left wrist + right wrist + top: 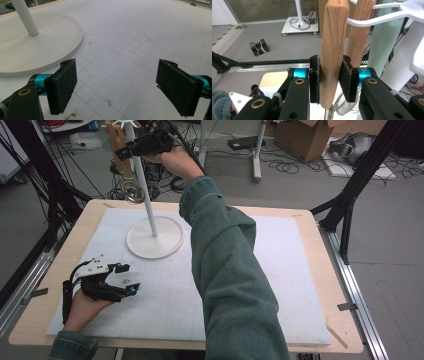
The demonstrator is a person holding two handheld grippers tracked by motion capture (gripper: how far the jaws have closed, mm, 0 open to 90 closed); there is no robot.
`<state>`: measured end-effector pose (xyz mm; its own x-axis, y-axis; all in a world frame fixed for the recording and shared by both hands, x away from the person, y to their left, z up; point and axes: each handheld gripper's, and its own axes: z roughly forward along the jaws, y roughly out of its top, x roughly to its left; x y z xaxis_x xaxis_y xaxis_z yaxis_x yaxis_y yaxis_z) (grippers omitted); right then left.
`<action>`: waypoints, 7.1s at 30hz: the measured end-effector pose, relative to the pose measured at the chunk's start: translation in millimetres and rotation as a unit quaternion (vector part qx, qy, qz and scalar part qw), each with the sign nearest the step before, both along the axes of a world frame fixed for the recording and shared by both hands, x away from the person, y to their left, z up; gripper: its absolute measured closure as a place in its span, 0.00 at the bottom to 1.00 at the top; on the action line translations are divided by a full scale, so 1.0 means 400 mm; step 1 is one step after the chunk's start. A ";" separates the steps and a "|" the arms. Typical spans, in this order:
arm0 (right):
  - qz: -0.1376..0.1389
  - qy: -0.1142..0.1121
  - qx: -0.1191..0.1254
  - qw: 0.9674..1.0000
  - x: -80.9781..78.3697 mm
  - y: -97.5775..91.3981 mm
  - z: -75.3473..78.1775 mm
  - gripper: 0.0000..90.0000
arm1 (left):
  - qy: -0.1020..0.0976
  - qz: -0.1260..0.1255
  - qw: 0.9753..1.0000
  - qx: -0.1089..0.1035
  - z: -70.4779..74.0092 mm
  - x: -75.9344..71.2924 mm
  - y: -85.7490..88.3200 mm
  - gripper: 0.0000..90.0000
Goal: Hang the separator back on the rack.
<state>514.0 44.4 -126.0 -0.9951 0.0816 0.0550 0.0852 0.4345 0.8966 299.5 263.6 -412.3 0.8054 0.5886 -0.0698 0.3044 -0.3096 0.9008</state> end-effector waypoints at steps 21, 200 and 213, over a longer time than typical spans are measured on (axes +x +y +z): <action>-0.033 0.005 0.017 0.999 0.000 -0.020 -0.013 0.80 | 0.000 -0.003 1.000 0.001 0.001 -0.001 -0.003 0.20; -0.265 0.043 0.019 0.963 -0.410 -0.687 -0.627 0.03 | 0.024 -0.001 1.000 0.013 -0.024 0.001 -0.050 0.04; -0.288 0.035 0.004 0.957 -0.451 -0.718 -0.662 0.02 | 0.023 0.001 1.000 0.012 -0.025 0.002 -0.047 0.02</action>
